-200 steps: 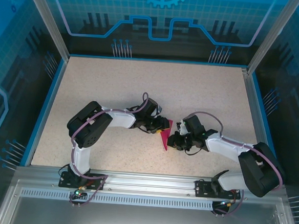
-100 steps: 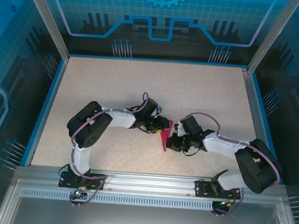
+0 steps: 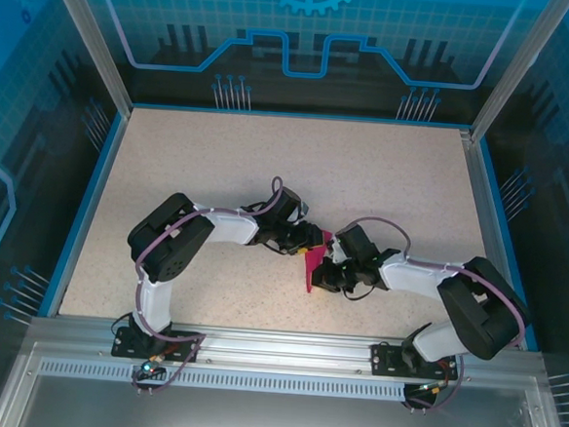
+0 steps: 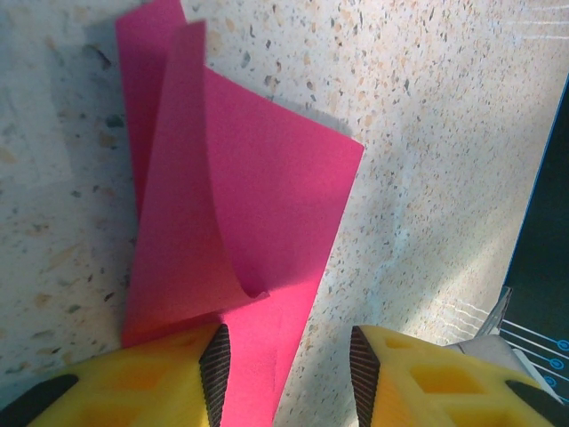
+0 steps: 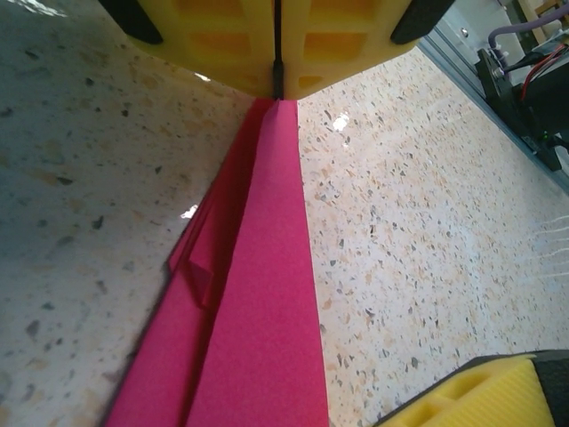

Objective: Fold a paper plane with a square sheet of paper (pick it up from the middle)
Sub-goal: Fold the wing for the fifth time at the center of the table.

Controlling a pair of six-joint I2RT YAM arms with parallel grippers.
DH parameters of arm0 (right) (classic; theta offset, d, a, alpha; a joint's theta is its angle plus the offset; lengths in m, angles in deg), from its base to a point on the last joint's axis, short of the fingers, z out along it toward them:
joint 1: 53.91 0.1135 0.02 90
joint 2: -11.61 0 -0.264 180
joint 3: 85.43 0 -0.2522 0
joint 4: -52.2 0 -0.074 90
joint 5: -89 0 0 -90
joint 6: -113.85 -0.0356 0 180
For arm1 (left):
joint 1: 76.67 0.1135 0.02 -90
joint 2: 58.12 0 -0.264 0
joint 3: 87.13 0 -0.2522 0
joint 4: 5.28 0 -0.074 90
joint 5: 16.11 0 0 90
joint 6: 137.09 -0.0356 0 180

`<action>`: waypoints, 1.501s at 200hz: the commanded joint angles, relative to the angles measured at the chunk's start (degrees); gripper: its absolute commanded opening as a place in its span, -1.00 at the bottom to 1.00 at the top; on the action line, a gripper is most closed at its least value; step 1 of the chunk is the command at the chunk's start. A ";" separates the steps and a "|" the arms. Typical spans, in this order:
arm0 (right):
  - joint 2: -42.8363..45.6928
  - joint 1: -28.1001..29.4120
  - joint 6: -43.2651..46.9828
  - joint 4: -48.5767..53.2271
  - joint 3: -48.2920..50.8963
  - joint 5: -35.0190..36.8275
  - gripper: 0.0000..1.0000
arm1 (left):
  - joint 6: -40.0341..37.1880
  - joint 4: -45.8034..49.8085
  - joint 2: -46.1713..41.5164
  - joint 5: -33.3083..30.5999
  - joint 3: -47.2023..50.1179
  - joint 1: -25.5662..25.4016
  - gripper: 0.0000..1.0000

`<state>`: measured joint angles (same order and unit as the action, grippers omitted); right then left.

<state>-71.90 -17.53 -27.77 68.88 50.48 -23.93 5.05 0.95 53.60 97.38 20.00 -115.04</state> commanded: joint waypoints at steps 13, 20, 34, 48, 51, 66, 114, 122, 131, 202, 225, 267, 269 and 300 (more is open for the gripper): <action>-1.72 1.65 -2.16 -2.01 1.02 -1.23 -0.85 | 0.28 4.28 1.92 0.34 -0.05 -0.64 -0.13; -1.98 1.87 -2.39 -2.48 0.99 -1.32 -0.85 | 0.35 4.19 1.96 0.40 0.01 -0.65 -0.13; -2.35 2.45 -2.55 -2.09 0.35 -0.52 -0.84 | 0.46 4.19 1.92 0.34 0.09 -0.62 -0.13; -3.15 2.85 -3.16 -0.81 -0.46 0.63 -0.83 | 0.59 4.55 2.01 0.16 0.14 -0.64 -0.13; -3.37 2.89 -3.38 -0.54 -0.64 0.89 -0.83 | 0.59 4.62 2.01 0.08 0.14 -0.65 -0.14; -3.88 2.99 -4.18 -0.51 -0.63 1.55 -0.82 | 0.85 4.49 1.93 0.01 0.29 -0.62 -0.13; -0.94 2.02 0.22 5.09 -2.74 3.40 -0.83 | 0.92 4.12 1.09 0.13 0.64 -0.65 -0.14; -0.49 1.49 2.18 5.94 -3.20 2.41 -0.84 | 1.19 3.69 0.67 0.24 0.90 -0.72 -0.13; -0.11 0.88 4.51 7.70 -3.86 1.59 -0.84 | 1.48 3.09 0.07 0.33 1.15 -0.74 -0.11; 0.10 -1.64 18.43 20.40 -8.86 1.39 -0.81 | 7.15 0.00 -1.59 -0.63 1.02 -1.67 -0.06; -0.81 -2.08 22.86 23.18 -10.26 0.84 -0.82 | 8.06 -1.02 -1.68 -0.55 0.97 -1.88 -0.01; -2.32 -3.72 26.84 23.89 -10.47 -0.12 -0.83 | 7.38 -0.60 -1.70 -0.50 -1.06 -1.80 0.11; -2.35 -3.74 26.94 23.95 -10.48 -0.10 -0.83 | 7.32 -0.50 -1.69 -0.58 -1.26 -1.80 0.11; -2.41 -5.83 28.25 23.70 -9.80 -0.58 -0.82 | 7.01 -0.20 -0.53 -0.72 -2.79 -1.62 0.11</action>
<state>-72.82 -21.99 -2.81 90.38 40.60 -22.47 11.50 0.03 53.18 96.64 19.74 -116.05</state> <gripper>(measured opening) 0.087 0.554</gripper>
